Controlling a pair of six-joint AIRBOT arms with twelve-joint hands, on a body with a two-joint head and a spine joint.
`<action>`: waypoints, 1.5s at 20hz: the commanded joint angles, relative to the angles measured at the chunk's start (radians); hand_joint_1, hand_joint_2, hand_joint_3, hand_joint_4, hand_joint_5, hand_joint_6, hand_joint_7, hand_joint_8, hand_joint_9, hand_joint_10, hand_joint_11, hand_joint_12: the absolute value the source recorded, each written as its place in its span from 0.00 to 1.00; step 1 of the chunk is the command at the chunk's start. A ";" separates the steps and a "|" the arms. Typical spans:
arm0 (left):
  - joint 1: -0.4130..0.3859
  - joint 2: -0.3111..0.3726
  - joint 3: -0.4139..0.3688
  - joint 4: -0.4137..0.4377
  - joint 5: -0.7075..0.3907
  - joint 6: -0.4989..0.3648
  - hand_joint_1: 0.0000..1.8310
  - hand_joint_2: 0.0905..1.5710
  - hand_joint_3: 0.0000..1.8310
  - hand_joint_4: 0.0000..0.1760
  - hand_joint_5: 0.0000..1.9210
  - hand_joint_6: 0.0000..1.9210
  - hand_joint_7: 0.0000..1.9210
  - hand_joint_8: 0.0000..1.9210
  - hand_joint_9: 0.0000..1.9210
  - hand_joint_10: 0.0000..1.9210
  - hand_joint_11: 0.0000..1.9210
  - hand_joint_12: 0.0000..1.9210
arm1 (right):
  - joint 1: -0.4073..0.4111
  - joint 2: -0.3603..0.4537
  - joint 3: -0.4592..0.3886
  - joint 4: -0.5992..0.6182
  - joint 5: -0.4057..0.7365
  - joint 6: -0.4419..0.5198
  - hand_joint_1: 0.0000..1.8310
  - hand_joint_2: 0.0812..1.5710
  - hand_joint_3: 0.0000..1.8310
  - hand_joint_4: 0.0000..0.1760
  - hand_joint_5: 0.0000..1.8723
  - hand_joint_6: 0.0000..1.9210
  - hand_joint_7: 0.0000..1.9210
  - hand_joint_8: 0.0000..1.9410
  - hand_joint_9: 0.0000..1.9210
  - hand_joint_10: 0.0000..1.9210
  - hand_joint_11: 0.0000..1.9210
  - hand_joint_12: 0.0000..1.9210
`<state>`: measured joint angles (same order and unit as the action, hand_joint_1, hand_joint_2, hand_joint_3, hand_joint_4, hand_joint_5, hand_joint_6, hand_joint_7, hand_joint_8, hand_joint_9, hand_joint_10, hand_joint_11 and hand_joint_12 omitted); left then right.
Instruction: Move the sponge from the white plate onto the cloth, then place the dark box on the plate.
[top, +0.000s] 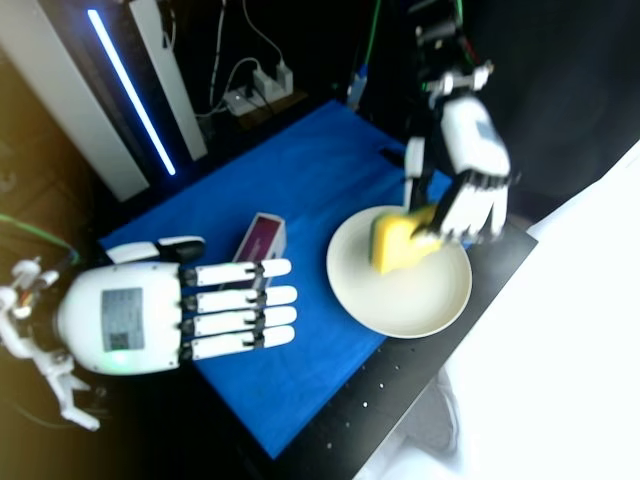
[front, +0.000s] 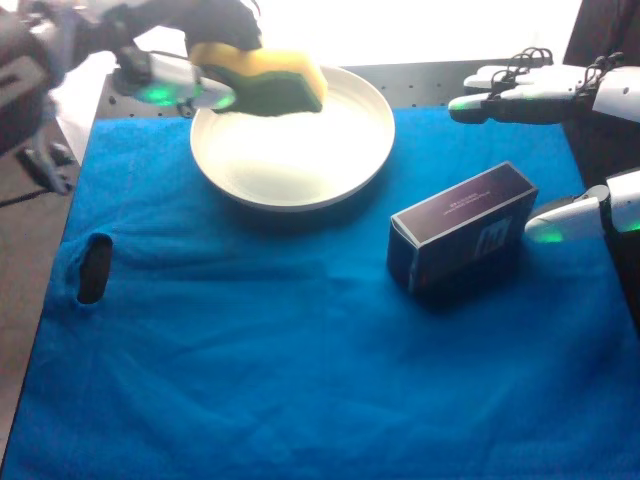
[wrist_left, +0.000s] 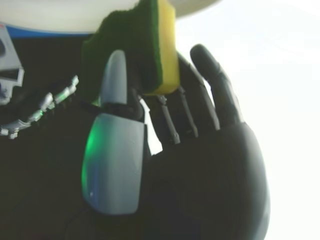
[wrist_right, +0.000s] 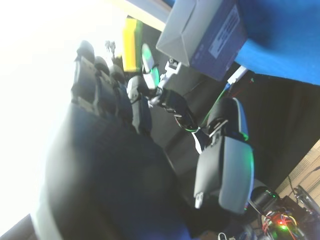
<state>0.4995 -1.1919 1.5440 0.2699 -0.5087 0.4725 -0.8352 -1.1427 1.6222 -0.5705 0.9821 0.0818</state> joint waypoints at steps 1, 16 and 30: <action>0.003 0.032 -0.034 -0.036 -0.187 0.017 0.76 0.66 0.00 0.00 0.55 0.40 0.58 0.36 0.50 0.61 0.36 0.67 | 0.013 -0.001 -0.006 0.065 0.093 0.009 0.37 0.61 0.00 0.52 0.11 0.00 0.04 0.00 0.01 0.00 0.02 0.03; 0.362 0.244 -0.360 0.012 -0.293 -0.064 0.70 0.64 0.00 0.00 0.62 0.28 0.60 0.41 0.54 0.28 0.41 0.60 | 0.013 0.011 -0.040 0.078 0.094 0.008 0.36 0.61 0.00 0.54 0.13 0.00 0.07 0.00 0.05 0.00 0.06 0.03; 0.463 0.327 -0.486 -0.126 -0.560 0.004 0.42 0.43 0.00 0.43 0.15 0.01 0.17 0.01 0.21 0.02 0.02 0.63 | 0.053 -0.047 0.013 0.000 0.044 0.008 0.46 0.58 0.00 0.42 0.22 0.00 0.17 0.00 0.13 0.00 0.00 0.34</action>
<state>0.9661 -0.8627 1.0622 0.1593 -0.9527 0.4801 -0.7940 -1.1931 1.6318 -0.6319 0.9493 0.0841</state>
